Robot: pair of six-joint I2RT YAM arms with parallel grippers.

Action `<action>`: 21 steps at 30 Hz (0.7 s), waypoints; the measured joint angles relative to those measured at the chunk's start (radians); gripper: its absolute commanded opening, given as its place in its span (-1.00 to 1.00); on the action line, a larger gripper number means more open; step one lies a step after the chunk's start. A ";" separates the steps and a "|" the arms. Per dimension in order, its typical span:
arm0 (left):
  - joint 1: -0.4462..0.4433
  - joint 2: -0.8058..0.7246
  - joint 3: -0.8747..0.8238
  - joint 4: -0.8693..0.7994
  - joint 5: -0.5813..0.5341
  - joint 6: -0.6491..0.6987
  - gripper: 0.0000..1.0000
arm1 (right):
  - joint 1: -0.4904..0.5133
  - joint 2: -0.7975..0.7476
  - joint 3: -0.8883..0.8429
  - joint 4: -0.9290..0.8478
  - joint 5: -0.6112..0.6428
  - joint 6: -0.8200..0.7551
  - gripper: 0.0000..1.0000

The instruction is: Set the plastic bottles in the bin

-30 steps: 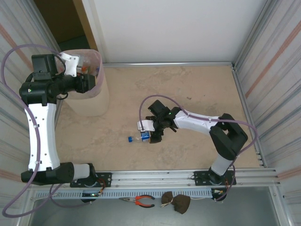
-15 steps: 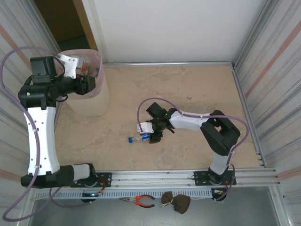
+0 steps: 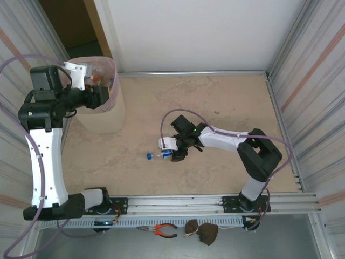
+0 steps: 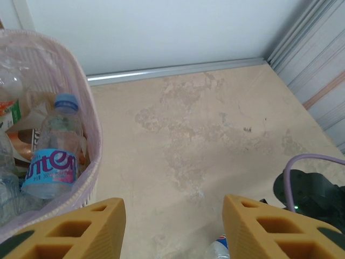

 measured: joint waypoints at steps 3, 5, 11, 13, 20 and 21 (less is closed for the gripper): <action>0.000 -0.025 -0.009 0.039 0.023 -0.016 0.05 | -0.027 -0.076 -0.026 0.031 -0.039 0.060 0.15; 0.000 -0.045 -0.026 0.079 0.053 -0.032 0.05 | -0.052 -0.135 -0.045 0.054 -0.068 0.112 0.14; 0.000 -0.112 -0.121 0.257 0.183 -0.095 0.07 | -0.117 -0.305 -0.077 0.136 -0.143 0.274 0.12; 0.000 -0.138 -0.175 0.346 0.235 -0.132 0.08 | -0.127 -0.356 -0.078 0.166 -0.158 0.331 0.11; -0.035 -0.182 -0.323 0.665 0.378 -0.250 0.21 | -0.145 -0.495 -0.072 0.247 -0.179 0.573 0.06; -0.058 -0.182 -0.334 0.702 0.389 -0.256 0.23 | -0.148 -0.511 -0.070 0.264 -0.179 0.614 0.04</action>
